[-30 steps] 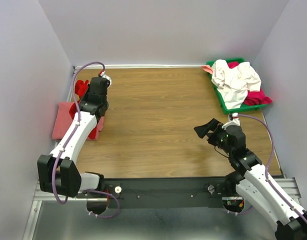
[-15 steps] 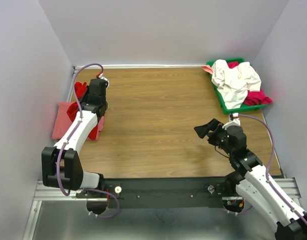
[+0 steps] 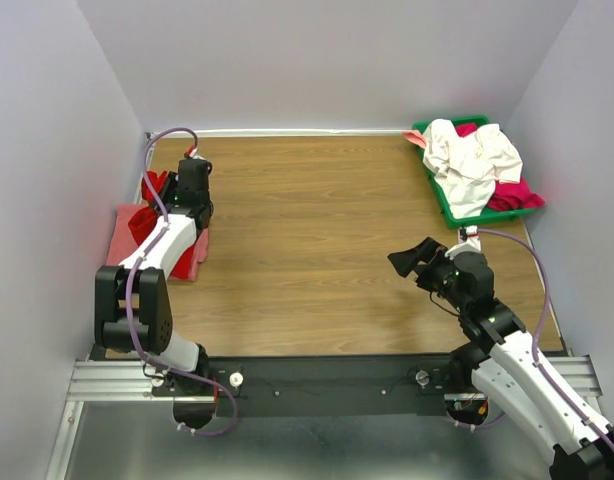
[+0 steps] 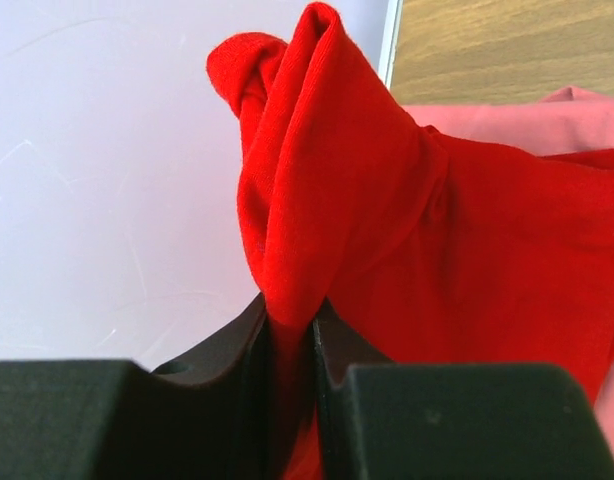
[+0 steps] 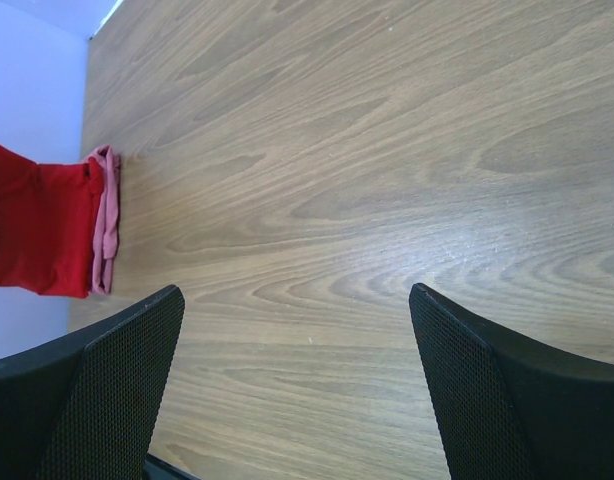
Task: Fold and stack the t-shirts
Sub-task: Neatly place the folded tshirt to the corner, then reset both grippers
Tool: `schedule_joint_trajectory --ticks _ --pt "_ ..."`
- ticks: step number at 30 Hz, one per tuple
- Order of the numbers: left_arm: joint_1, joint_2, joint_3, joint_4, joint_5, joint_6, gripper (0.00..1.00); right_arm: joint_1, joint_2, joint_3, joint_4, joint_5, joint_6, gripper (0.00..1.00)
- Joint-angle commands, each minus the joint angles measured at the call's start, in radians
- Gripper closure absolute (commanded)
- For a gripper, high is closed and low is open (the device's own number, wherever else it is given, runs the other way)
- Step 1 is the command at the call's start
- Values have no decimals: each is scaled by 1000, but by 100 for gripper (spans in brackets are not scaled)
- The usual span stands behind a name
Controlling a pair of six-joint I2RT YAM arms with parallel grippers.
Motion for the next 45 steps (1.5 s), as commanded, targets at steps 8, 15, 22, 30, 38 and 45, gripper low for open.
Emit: schedule_joint_trajectory --ticks 8,15,22,30,38,45 --pt "48 10 10 82 -22 -48 39 3 7 -9 -25 5 -11 0" --pt "50 -19 24 75 -28 -57 1 3 7 -8 -25 -2 -12 0" --pt "47 -62 87 29 9 -101 1 3 9 -6 -27 -5 -12 0" --pt "18 24 488 -285 271 -416 1 3 18 -6 -27 5 -17 0" --pt "-298 69 621 -254 117 -600 1 3 46 1 -35 65 -31 0" --pt "-611 -161 207 127 100 -870 1 3 23 9 -45 165 -69 0"
